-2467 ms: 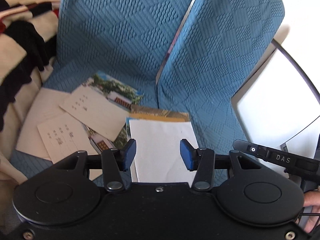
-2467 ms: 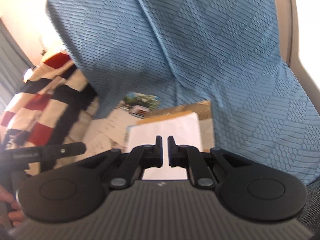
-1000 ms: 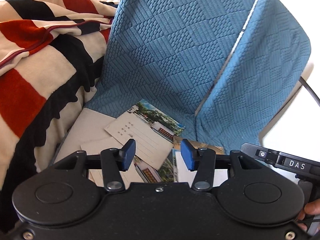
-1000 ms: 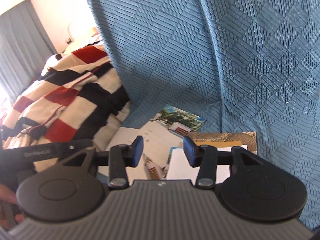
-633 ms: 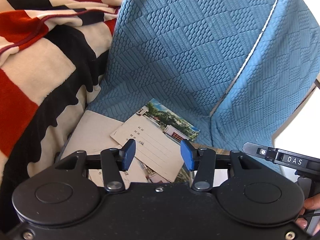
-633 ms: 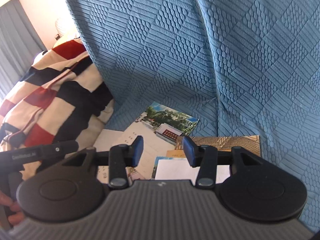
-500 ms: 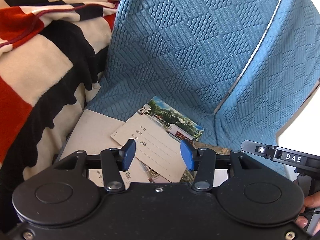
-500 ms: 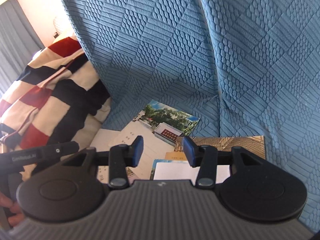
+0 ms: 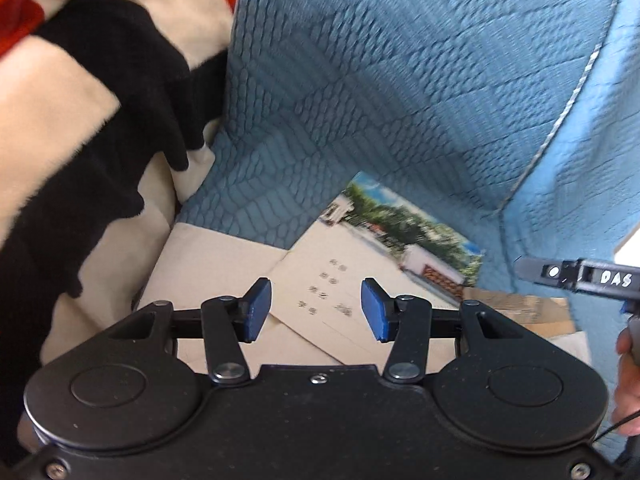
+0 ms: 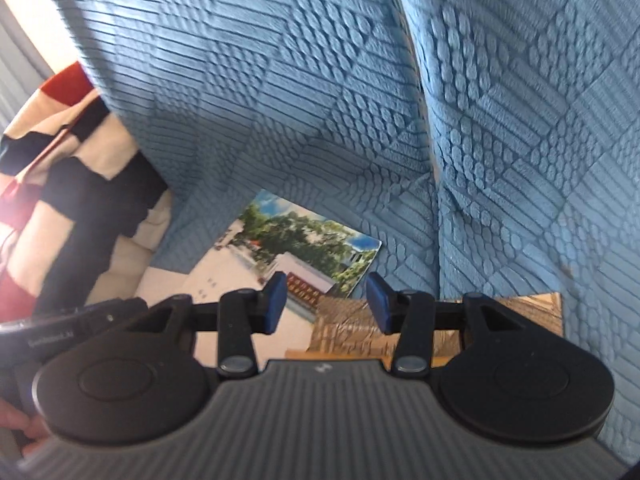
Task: Organize objects
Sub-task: 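Hover both open tools over the scattered photo cards, then move the open left gripper down to the edge of a school photo card, then close the left gripper on the photo card's edge and lift it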
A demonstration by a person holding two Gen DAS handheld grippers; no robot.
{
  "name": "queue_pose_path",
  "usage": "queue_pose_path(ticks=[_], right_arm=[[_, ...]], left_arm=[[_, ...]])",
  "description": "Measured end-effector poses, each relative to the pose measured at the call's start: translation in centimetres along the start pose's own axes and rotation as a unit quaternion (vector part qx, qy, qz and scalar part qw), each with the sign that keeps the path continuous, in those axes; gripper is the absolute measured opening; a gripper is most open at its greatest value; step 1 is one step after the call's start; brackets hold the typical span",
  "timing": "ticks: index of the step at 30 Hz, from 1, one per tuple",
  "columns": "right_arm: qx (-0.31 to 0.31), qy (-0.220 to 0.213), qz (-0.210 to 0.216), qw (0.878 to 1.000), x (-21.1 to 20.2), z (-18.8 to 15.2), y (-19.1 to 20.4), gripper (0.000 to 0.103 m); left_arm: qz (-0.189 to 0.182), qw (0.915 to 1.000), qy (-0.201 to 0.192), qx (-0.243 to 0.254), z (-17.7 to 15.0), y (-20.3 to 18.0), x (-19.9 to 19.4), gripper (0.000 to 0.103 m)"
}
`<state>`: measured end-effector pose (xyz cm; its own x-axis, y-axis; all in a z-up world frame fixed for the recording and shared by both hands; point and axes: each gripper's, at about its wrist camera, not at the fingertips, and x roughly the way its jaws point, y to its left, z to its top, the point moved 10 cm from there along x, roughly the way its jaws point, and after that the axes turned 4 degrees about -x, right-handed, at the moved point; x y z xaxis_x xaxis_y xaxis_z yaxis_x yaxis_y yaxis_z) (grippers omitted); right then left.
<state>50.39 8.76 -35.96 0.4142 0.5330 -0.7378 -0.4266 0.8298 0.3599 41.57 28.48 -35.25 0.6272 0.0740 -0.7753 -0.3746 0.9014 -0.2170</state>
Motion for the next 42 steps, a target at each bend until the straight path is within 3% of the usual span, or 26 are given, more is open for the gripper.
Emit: queue_pose_path(ticks=[9,16,19,23,33,37,40,42], right_arm=[[0.021,0.021,0.001,1.000,3.9,0.4,-1.5,0.047],[0.032,0.030,0.000,0.999,5.1,-0.4,-1.9,0.047],[0.038,0.034,0.001,0.999,5.5,-0.8,-2.0,0.047],[0.044,0.030,0.004,0.999,5.5,-0.9,-2.0,0.047],[0.057,0.027,0.011,0.998,5.2,-1.2,-1.9,0.047],[0.063,0.024,0.013,0.998,5.0,-1.2,-1.9,0.047],[0.065,0.024,0.015,0.998,5.0,-1.1,-1.9,0.047],[0.066,0.024,0.016,0.997,5.0,-1.1,-2.0,0.047]], left_arm=[[0.005,0.9989,0.038,-0.026,-0.3,2.7,4.9,0.047],[-0.043,0.9947,0.059,-0.073,0.1,3.0,5.3,0.048],[-0.097,0.9852,0.082,-0.115,0.4,3.1,5.4,0.045],[-0.135,0.9771,0.078,-0.144,1.2,3.5,4.8,0.044],[-0.200,0.9619,0.114,-0.148,1.8,3.1,5.2,0.037],[-0.273,0.9359,0.146,-0.168,2.0,1.6,5.7,0.028],[-0.250,0.9457,0.146,-0.147,2.2,1.0,6.8,0.028],[-0.250,0.9462,0.151,-0.140,2.3,0.3,7.4,0.028]])
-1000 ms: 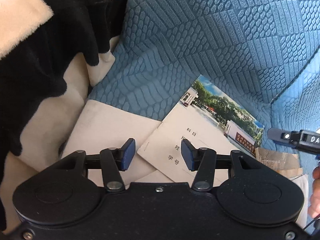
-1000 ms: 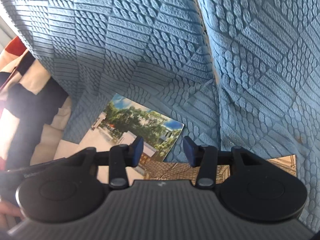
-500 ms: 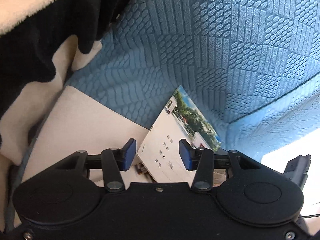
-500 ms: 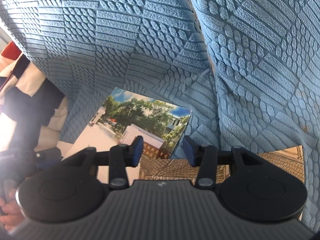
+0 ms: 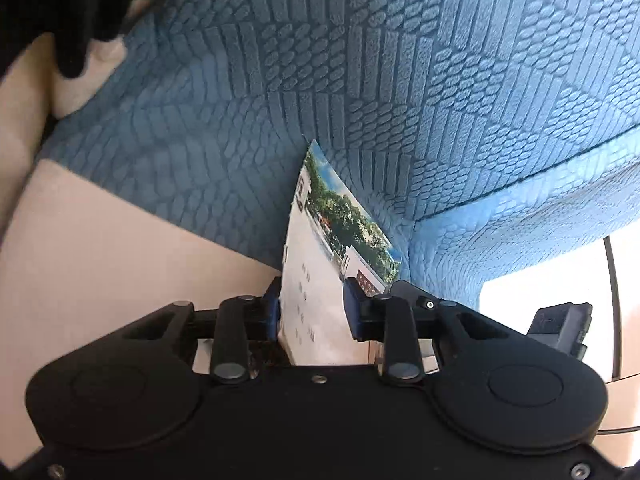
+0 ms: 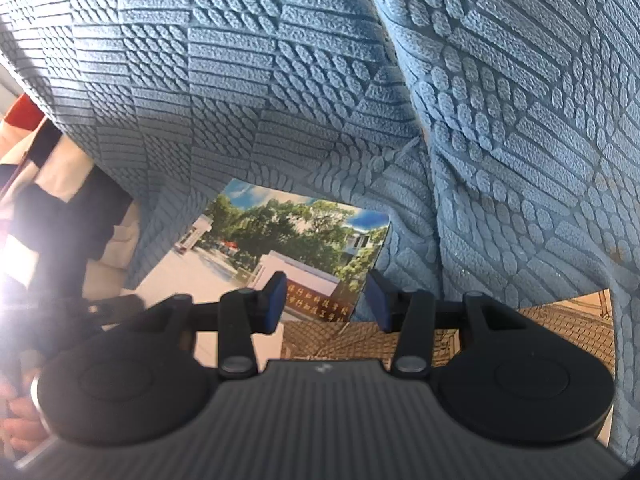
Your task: Organize objects
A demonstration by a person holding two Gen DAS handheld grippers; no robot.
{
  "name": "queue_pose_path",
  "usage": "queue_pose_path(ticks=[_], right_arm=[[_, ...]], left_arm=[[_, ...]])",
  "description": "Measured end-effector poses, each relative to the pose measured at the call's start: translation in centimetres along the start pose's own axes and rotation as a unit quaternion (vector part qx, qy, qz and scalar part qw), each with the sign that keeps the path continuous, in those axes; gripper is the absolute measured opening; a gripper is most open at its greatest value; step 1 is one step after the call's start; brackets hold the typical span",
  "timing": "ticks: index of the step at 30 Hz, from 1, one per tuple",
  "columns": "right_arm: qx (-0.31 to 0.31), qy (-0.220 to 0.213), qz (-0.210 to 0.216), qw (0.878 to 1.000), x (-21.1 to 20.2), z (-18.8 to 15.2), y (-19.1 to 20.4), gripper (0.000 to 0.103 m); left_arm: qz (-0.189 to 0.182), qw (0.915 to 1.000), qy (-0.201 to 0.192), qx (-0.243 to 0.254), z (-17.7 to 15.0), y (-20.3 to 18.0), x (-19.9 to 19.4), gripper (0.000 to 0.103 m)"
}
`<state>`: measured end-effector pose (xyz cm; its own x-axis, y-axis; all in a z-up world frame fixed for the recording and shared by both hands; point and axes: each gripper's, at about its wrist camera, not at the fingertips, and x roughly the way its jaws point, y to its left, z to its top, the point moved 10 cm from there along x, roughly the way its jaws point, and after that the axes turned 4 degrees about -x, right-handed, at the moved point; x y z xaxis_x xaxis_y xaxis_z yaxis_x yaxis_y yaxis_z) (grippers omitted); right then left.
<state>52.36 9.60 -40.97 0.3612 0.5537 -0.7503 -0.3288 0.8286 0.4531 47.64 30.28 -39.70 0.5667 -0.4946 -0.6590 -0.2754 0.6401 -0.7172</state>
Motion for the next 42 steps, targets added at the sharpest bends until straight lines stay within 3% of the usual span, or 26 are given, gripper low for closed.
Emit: queue_pose_path(ticks=[4,6,9,14,19,24,29,35,42], right_arm=[[0.003,-0.001,0.004,1.000,-0.1,0.1,-0.3,0.047],[0.006,-0.002,0.005,1.000,-0.1,0.1,-0.5,0.047],[0.008,-0.003,0.004,1.000,-0.2,0.1,-0.6,0.047],[0.026,0.009,0.021,0.999,-0.4,-0.1,0.2,0.047],[0.043,0.021,0.080,0.996,-1.5,-1.0,4.0,0.047],[0.063,0.053,0.129,0.988,-1.9,-4.1,8.0,0.047],[0.090,0.094,0.163,0.978,-2.0,-7.6,11.3,0.047],[0.206,0.138,0.213,0.945,-0.6,-11.3,13.3,0.054],[0.304,0.088,0.221,0.923,0.6,-9.9,12.4,0.053]], left_arm=[[0.020,0.9998,0.004,0.008,0.1,-0.1,1.7,0.026],[0.041,0.9991,-0.004,0.011,0.1,0.1,2.1,0.011],[0.045,0.9985,-0.029,0.015,0.5,0.0,1.7,0.002],[-0.007,0.9966,-0.070,-0.043,1.9,0.5,-1.4,0.000],[0.001,0.9937,-0.103,-0.044,2.9,0.5,-3.5,0.000],[0.005,0.9935,-0.107,-0.039,3.1,0.2,-4.0,0.000],[0.006,0.9933,-0.106,-0.045,2.9,0.3,-4.3,0.000],[0.001,0.9922,-0.108,-0.062,2.8,1.0,-4.7,0.000],[0.001,0.9916,-0.111,-0.067,2.8,1.6,-5.4,0.000]])
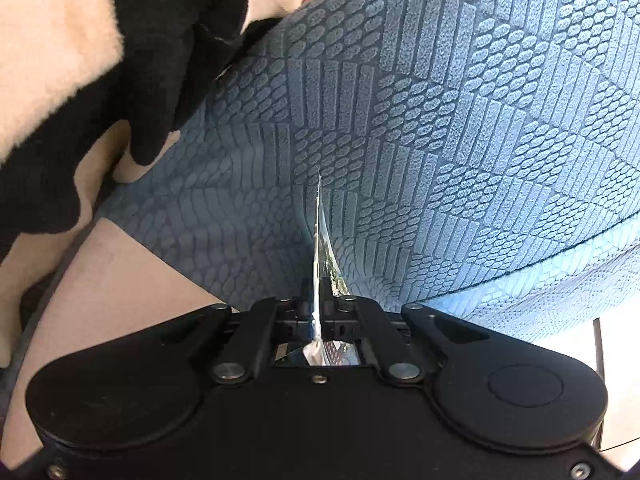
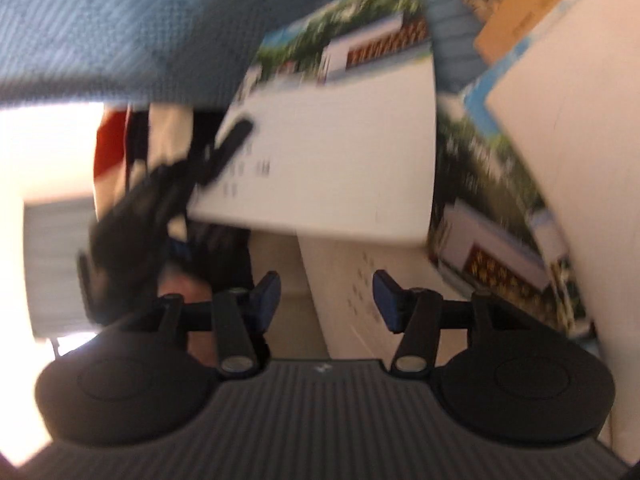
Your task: Organize objects
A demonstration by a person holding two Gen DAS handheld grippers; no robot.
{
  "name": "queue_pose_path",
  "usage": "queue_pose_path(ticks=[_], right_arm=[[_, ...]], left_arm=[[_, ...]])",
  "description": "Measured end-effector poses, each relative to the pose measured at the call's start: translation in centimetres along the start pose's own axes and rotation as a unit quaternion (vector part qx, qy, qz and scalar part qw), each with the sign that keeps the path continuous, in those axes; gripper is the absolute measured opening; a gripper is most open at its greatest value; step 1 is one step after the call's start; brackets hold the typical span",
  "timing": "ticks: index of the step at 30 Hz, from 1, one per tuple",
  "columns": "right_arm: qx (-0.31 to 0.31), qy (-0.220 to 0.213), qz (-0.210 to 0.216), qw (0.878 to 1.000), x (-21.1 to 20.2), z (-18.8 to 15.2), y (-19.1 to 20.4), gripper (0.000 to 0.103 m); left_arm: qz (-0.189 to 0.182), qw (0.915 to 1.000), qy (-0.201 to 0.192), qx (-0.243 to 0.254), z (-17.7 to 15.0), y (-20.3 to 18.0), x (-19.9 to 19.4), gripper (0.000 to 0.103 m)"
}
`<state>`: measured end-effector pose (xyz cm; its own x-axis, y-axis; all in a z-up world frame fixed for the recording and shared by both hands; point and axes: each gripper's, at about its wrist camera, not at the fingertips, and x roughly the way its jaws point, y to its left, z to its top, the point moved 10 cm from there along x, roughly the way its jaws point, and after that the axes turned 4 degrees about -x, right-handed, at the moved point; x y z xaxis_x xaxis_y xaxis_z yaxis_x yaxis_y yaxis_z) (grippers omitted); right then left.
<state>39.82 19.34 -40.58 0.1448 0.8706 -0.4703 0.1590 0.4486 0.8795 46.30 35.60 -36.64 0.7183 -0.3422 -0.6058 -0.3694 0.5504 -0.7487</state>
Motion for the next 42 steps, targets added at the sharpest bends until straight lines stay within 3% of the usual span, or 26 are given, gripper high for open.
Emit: queue_pose_path(ticks=[7,18,22,27,36,39,42], right_arm=[[0.036,-0.049,0.013,0.998,-0.8,2.2,-0.4,0.054],[0.012,-0.135,0.027,0.990,-4.2,6.0,-0.2,0.054],[-0.010,-0.132,0.023,0.991,-3.9,7.8,0.5,0.054],[-0.049,-0.102,-0.014,0.993,-2.4,10.2,1.0,0.054],[-0.121,-0.079,-0.050,0.988,0.3,13.4,1.6,0.053],[-0.131,-0.074,-0.054,0.987,1.4,14.4,1.9,0.047],[-0.147,-0.077,-0.071,0.984,2.1,15.5,2.2,0.028]], left_arm=[[0.001,0.9999,-0.005,-0.011,0.5,0.8,-0.6,0.000],[0.011,0.9998,-0.006,-0.015,0.7,1.5,-1.0,0.001],[0.017,0.9997,-0.007,-0.013,0.8,1.6,-0.8,0.001],[0.022,0.9996,-0.008,-0.013,1.3,1.9,-0.8,0.001],[0.034,0.9993,-0.010,0.005,1.5,2.3,-0.8,0.001],[0.037,0.9992,-0.009,0.012,1.4,2.4,-0.9,0.001],[0.038,0.9991,-0.007,0.016,1.2,2.3,-1.0,0.002]])
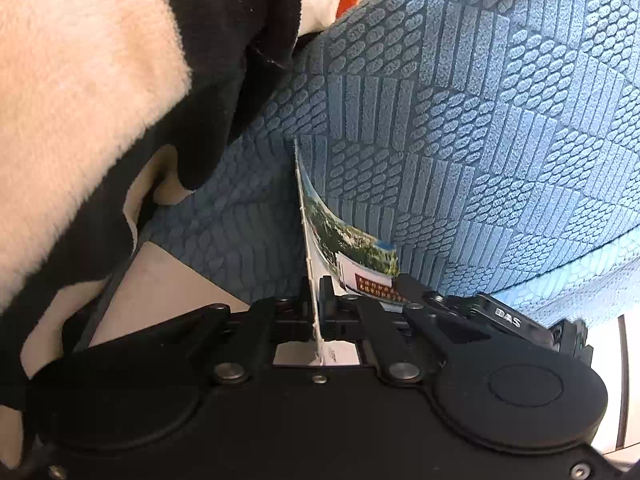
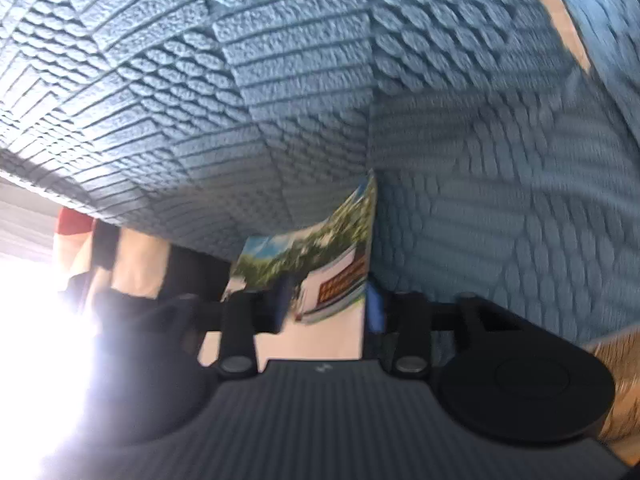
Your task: Organize objects
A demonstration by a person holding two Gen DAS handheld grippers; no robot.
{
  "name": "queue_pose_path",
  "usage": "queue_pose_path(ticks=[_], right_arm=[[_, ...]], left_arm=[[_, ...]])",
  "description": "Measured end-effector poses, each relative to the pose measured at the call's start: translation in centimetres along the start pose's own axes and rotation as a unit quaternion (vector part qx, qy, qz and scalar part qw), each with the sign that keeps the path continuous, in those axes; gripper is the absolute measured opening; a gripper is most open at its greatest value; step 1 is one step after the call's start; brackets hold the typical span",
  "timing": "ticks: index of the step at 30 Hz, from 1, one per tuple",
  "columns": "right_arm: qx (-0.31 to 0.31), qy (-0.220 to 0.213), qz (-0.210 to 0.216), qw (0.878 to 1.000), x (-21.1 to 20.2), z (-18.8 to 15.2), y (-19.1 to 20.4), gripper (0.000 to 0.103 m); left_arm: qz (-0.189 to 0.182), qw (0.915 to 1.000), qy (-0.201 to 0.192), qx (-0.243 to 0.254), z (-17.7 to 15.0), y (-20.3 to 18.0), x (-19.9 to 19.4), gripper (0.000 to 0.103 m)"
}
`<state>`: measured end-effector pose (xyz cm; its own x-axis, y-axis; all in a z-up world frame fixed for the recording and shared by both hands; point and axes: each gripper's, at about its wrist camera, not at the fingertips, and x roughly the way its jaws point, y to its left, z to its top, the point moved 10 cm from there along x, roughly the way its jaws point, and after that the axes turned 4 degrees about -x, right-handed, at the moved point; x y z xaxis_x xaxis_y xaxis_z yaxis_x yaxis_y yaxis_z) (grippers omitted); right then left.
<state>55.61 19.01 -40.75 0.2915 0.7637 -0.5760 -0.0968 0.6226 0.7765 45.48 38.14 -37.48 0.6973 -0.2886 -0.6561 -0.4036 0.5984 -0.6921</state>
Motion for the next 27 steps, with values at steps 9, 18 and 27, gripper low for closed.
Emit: queue_pose_path(ticks=[9,18,27], right_arm=[[-0.085,-0.003,-0.009,0.996,-1.9,0.4,2.7,0.005],[-0.121,-0.014,-0.008,0.993,-8.7,-2.2,3.7,0.004],[-0.149,-0.029,-0.022,0.988,-16.9,-6.8,2.4,0.004]], left_arm=[[0.009,0.9998,0.001,0.019,-1.5,-0.9,-2.0,0.003],[0.023,0.9980,-0.003,0.059,-6.5,-4.7,-5.2,0.003],[0.036,0.9940,-0.007,0.104,-14.3,-8.3,-8.7,0.003]])
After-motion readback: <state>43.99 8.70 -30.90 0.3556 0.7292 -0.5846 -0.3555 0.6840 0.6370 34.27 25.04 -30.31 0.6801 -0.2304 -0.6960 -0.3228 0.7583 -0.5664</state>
